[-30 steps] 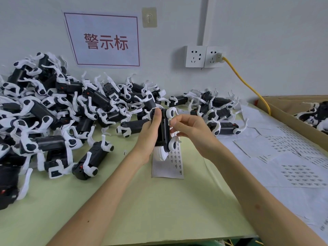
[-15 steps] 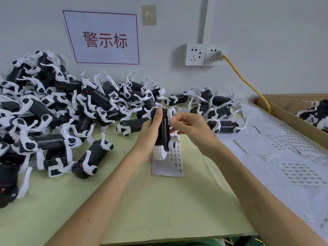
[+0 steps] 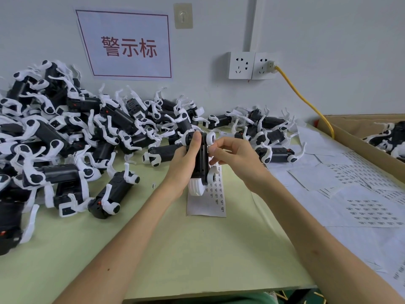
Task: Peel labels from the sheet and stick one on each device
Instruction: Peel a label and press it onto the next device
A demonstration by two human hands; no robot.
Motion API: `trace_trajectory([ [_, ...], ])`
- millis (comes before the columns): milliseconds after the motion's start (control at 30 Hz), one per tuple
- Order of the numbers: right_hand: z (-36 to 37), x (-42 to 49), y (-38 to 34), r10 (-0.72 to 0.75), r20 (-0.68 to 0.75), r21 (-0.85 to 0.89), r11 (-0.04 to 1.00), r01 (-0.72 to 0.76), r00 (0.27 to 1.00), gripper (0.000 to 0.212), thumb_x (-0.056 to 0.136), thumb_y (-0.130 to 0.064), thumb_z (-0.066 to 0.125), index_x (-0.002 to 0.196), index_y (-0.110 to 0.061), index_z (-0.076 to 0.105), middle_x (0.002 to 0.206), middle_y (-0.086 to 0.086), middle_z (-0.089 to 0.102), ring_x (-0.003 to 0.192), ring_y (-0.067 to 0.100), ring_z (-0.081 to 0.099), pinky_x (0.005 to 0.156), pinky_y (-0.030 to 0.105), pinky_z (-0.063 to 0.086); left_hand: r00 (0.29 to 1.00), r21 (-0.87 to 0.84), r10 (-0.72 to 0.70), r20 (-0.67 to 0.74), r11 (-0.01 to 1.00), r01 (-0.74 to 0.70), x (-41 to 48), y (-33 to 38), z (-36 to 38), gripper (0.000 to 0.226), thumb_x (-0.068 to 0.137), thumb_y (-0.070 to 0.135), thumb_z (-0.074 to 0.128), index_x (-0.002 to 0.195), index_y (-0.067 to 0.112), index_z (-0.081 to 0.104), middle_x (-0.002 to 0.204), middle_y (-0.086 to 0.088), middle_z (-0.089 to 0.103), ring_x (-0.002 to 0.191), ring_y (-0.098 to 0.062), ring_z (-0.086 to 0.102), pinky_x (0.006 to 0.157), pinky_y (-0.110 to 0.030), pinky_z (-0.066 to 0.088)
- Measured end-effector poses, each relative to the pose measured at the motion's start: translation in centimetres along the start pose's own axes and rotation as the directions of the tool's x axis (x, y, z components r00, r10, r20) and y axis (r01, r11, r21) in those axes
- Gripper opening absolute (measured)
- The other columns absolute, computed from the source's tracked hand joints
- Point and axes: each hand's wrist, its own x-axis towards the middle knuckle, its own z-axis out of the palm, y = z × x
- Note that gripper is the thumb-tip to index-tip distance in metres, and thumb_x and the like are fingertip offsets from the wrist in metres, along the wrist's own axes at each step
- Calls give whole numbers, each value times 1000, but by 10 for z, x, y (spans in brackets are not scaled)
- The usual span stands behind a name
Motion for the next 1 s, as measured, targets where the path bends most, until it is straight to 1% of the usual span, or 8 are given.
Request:
trace_trajectory([
  [67, 0, 0, 0, -4, -4, 1, 1000, 4, 1000, 14, 96, -16, 70, 82, -16, 69, 79, -1, 71, 70, 14, 70, 68, 15, 49, 1000, 3, 9, -2, 1000, -9, 0, -1, 0, 91, 68, 87, 44, 108, 10, 73, 101, -10, 77, 85, -11, 75, 62, -11, 52],
  [167, 1, 0, 1, -3, -14, -2, 1000, 3, 1000, 14, 96, -16, 70, 82, -16, 69, 78, 1, 71, 68, 13, 68, 66, 12, 48, 999, 4, 26, -18, 1000, -26, 0, -1, 0, 73, 70, 85, 46, 86, 18, 73, 71, 7, 74, 65, 0, 69, 56, -9, 49],
  [367, 0, 0, 0, 23, -3, -16, 1000, -23, 1000, 13, 95, -20, 72, 82, -18, 69, 76, 0, 71, 69, 12, 67, 69, 15, 49, 998, -10, 50, -44, 999, -50, 2, -4, 2, 56, 72, 80, 50, 78, 25, 62, 58, 25, 65, 57, 11, 63, 48, -4, 43],
  [667, -2, -2, -2, 51, -13, -12, 999, -52, 999, 18, 89, -25, 78, 73, -22, 71, 74, -4, 71, 68, 10, 66, 67, 15, 49, 998, 42, 56, 17, 998, -56, 3, -7, -2, 58, 71, 81, 48, 78, 25, 58, 55, 29, 61, 58, 15, 60, 52, -3, 43],
  [733, -2, -2, -1, 54, -27, -7, 998, -55, 998, 21, 87, -27, 81, 69, -23, 71, 72, -5, 70, 66, 9, 65, 67, 16, 49, 998, 29, 40, 46, 999, -41, 2, -4, -3, 68, 71, 84, 47, 86, 20, 65, 69, 20, 70, 70, 7, 67, 64, -9, 50],
  [833, -2, -1, 0, 78, -73, -30, 996, -81, 994, 37, 83, -37, 83, 60, -18, 61, 66, -2, 67, 66, 11, 64, 71, 24, 48, 991, -83, -30, 134, 996, 42, -2, 1, -3, 79, 73, 87, 45, 101, 21, 79, 103, -6, 78, 98, -22, 74, 87, -35, 58],
  [900, 0, -1, 0, 93, -45, -25, 995, -94, 995, 38, 86, -39, 80, 63, -15, 60, 68, -1, 68, 66, 10, 63, 69, 22, 50, 982, -180, -63, 180, 979, 96, -3, 2, -4, 68, 78, 82, 45, 98, 29, 82, 103, -6, 79, 96, -21, 76, 78, -33, 61],
  [1000, 5, -2, -2, 86, 15, 65, 994, -86, 996, 30, 98, -28, 67, 73, -13, 62, 71, -4, 68, 66, 9, 60, 63, 17, 49, 958, -319, -90, 271, 931, 177, -2, 1, -4, 70, 79, 82, 46, 99, 25, 82, 91, -1, 77, 84, -17, 76, 64, -27, 59],
])
